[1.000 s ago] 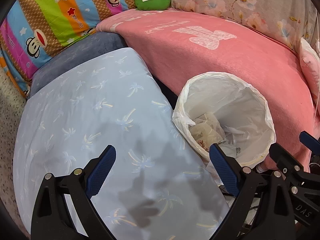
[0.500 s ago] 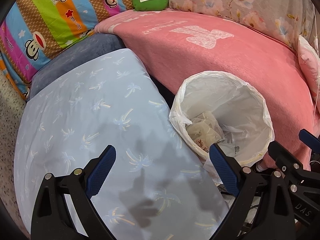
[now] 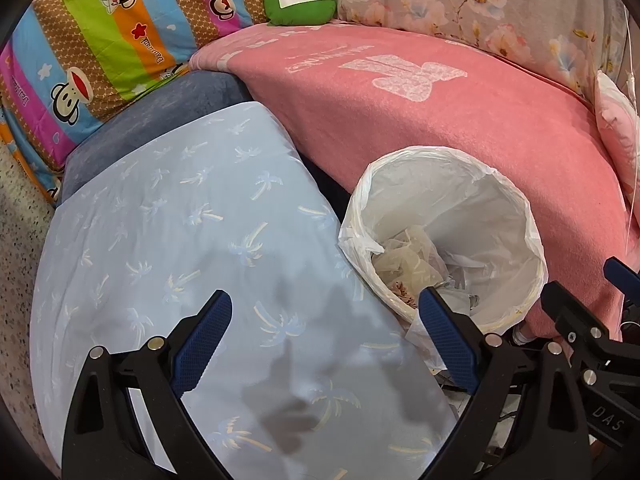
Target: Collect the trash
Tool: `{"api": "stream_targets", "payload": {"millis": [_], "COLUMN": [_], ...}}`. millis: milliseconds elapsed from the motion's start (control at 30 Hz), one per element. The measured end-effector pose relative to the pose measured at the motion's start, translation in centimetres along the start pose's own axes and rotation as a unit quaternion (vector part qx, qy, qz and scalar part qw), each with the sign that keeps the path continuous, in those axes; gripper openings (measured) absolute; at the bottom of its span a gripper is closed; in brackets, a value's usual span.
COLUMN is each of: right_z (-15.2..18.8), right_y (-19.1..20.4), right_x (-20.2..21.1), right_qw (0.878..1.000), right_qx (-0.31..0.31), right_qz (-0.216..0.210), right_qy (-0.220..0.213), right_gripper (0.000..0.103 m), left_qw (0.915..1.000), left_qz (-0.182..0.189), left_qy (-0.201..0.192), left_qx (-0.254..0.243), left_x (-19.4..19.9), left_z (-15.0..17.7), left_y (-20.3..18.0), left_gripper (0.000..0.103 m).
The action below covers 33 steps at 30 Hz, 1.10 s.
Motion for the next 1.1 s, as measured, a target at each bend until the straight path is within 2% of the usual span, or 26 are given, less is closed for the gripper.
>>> {"api": "stream_targets", "payload": {"millis": [1100], "right_z": [-0.16], "right_y": [-0.36], "right_x": [-0.01], "right_qw": [1.000], "right_qx": [-0.004], "right_qz": [0.002], "right_qy": [-0.002], "right_gripper": [0.097], "left_qw": [1.0000], "left_qz": [0.000], "left_qy": [-0.001], "left_qx": [-0.001], "left_x": [0.07], "left_z": [-0.11], "left_y": [-0.13], "left_gripper": [0.090]}}
Point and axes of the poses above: each gripper's, at about its wrist camera, not at the fingertips, and x roughly against the way its jaws point, y to its left, z to its underside, the point moved 5 cm from there along -x, roughly the way its jaws point, and after that the axes turned 2 degrees about y, right-handed, at the moved point
